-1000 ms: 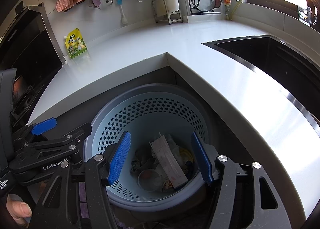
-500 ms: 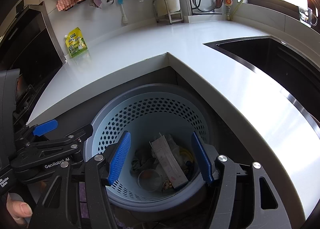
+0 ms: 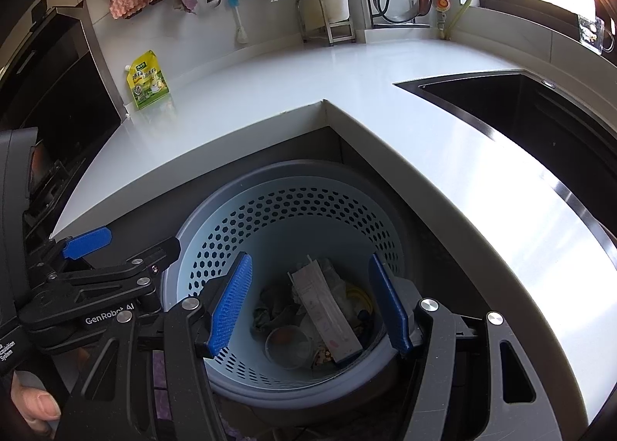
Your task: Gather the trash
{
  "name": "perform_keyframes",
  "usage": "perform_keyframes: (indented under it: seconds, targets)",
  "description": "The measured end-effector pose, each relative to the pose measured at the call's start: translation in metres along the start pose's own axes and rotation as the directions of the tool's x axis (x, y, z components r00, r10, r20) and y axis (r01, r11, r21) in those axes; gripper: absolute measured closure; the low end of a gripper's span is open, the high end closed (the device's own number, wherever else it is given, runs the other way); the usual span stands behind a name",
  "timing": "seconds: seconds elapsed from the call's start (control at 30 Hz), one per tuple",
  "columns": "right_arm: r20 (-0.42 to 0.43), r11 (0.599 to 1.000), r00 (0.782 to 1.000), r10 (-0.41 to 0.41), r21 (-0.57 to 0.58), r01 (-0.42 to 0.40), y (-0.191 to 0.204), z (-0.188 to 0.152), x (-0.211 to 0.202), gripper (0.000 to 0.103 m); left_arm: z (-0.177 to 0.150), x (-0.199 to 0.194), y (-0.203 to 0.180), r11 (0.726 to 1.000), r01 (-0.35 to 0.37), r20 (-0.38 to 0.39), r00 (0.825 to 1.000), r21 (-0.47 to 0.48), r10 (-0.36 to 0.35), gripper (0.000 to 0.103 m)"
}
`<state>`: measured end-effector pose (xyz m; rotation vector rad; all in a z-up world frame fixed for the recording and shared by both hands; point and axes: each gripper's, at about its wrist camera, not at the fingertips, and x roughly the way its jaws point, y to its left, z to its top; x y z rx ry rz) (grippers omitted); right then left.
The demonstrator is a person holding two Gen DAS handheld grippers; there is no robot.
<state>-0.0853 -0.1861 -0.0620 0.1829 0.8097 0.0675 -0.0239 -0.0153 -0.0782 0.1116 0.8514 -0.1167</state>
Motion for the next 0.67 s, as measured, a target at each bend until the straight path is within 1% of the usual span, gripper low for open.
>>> perform_keyframes:
  seconds: [0.23,0.67]
  targets:
    - [-0.002,1.000,1.000,0.000,0.000,0.000,0.0014,0.0006,0.0005,0.043,-0.0005,-0.0011,-0.0016,1.000,0.001,0.008,1.000,0.010,-0.002,0.006]
    - [-0.002,1.000,1.000,0.000,-0.002,0.000,0.0027,-0.0007,0.0006,0.043,0.0010,-0.0010,0.0039,1.000,0.007,0.005,1.000,-0.014,-0.007,0.006]
